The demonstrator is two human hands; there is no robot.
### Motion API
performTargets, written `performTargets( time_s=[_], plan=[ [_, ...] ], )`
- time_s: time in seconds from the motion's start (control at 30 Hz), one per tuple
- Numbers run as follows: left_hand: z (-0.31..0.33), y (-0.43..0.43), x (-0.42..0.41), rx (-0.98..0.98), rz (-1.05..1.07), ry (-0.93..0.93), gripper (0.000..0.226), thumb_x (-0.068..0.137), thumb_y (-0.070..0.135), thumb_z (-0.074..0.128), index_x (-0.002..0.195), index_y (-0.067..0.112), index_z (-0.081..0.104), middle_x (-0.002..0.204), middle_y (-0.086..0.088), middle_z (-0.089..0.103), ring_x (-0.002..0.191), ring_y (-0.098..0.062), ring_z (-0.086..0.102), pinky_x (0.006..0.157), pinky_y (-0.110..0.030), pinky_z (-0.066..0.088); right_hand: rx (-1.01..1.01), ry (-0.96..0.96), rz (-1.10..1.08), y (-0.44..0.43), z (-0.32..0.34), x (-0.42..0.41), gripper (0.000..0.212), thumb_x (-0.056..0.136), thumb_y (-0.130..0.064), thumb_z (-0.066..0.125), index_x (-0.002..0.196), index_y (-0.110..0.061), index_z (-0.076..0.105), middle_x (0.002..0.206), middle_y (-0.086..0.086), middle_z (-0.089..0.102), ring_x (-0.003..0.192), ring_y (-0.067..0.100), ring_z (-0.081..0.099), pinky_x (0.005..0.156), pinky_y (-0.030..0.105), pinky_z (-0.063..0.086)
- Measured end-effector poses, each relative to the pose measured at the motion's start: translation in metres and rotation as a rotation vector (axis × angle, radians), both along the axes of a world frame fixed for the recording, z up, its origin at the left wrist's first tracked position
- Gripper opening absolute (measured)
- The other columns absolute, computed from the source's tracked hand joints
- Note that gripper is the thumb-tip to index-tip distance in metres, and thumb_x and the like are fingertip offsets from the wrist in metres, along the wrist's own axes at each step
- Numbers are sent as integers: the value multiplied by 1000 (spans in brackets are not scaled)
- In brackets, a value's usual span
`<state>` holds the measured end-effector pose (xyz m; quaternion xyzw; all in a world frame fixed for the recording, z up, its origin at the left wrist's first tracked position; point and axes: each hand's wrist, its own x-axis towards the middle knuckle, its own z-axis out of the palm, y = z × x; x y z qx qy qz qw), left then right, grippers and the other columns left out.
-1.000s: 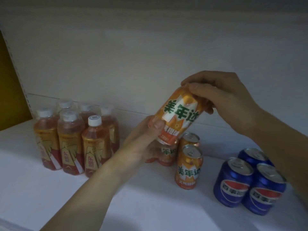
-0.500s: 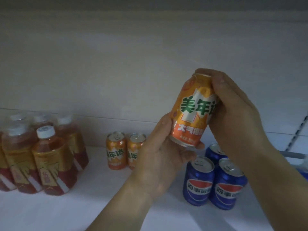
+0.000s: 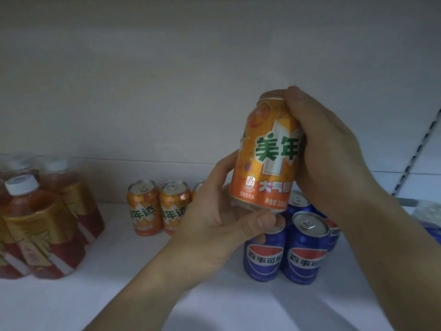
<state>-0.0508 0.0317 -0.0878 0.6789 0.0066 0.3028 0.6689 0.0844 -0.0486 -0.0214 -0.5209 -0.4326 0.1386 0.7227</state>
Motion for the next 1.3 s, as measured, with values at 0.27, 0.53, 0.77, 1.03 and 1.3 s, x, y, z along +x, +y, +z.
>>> performTargets(
  time_s=[0.27, 0.53, 0.77, 1.03, 1.3],
  plan=[
    [-1, -1, 0, -12, 142, 42, 68, 70, 32, 78, 133, 32, 51, 101, 4, 75, 73, -12, 73, 58, -20, 53, -79, -70, -2, 4, -8, -4, 24, 104, -33, 54, 113, -23, 74, 108, 0, 77, 102, 19, 74, 89, 42, 59],
    [-6, -10, 5, 24, 248, -46, 75, 66, 29, 78, 132, 38, 45, 111, 23, 70, 98, 1, 71, 70, -13, 55, -60, -80, 45, 6, -10, -8, 26, 96, -43, 61, 112, -26, 73, 111, 1, 76, 102, 18, 74, 86, 36, 58],
    [-9, -12, 9, 8, 323, -60, 92, 58, 21, 89, 133, 46, 43, 123, 16, 64, 107, -7, 69, 76, -23, 60, -30, -85, 20, 7, -11, -9, 25, 96, -38, 63, 113, -22, 70, 111, 4, 77, 104, 21, 74, 93, 43, 59],
    [-15, -17, 10, 39, 402, -76, 91, 58, 5, 95, 122, 50, 47, 114, 20, 63, 104, -9, 70, 77, -29, 62, -5, 31, 96, 5, -12, -1, 37, 94, -37, 57, 123, -16, 68, 120, 12, 74, 111, 32, 72, 100, 54, 57],
    [-17, -19, 8, 100, 483, -94, 96, 53, 12, 99, 118, 58, 45, 116, 29, 57, 109, -3, 66, 78, -29, 62, -15, -36, 93, 4, -11, -4, 32, 90, -38, 59, 114, -21, 69, 111, 3, 78, 104, 21, 75, 89, 36, 60]
  ],
)
